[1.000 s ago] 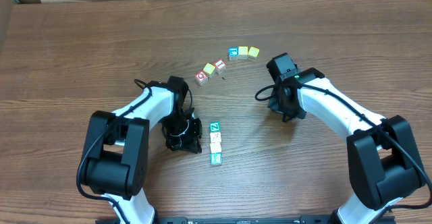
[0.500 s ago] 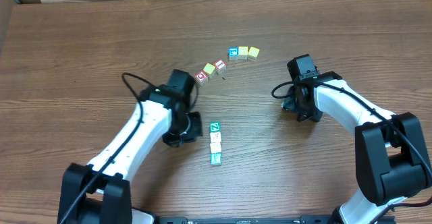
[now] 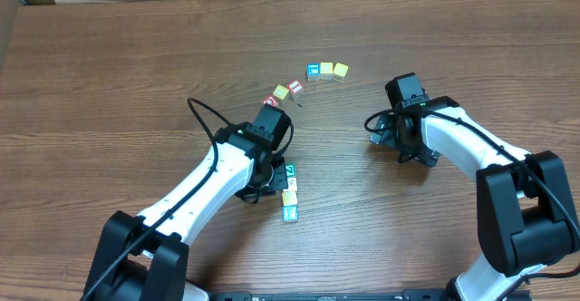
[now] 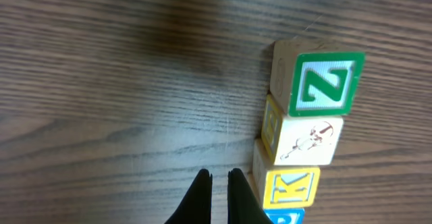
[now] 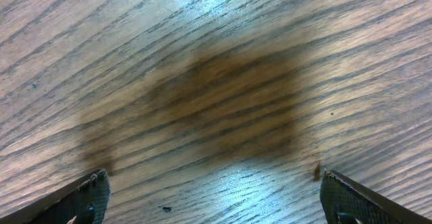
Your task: Flip 4 blocks
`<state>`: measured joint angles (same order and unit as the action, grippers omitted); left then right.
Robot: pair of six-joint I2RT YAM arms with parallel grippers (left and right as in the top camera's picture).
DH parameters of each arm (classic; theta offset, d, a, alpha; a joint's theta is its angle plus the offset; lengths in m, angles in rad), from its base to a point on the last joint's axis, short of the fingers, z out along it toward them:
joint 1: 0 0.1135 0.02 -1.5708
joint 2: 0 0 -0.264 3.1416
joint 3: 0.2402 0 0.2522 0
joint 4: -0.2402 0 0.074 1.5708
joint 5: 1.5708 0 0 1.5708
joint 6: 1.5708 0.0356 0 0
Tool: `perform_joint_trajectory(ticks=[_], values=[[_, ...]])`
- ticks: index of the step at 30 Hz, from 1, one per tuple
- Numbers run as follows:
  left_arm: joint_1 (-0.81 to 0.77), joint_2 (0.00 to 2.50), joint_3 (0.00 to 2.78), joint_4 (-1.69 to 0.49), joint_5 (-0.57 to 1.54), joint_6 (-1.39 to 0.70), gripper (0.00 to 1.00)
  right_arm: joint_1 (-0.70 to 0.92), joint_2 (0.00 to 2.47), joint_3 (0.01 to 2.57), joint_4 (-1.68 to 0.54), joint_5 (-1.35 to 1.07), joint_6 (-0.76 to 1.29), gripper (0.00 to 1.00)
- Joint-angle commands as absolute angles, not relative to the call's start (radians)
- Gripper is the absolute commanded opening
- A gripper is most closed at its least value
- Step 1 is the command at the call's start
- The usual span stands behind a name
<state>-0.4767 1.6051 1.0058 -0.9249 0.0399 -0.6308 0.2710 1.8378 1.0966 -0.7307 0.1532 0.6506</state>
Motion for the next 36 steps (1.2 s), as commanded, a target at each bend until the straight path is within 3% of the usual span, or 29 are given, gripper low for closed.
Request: perform_joint_trajectory(ticks=[1,36], values=[[-0.492,1.61,0.937,-0.875,0.035,-0.667,0.04,0.274,1.843,1.087,-0.727,0.153,0.654,1.0],[-0.494,1.61,0.868,-0.726,0.194,-0.617,0.04,0.274,1.843,1.087,-0.727,0.152,0.654,1.0]])
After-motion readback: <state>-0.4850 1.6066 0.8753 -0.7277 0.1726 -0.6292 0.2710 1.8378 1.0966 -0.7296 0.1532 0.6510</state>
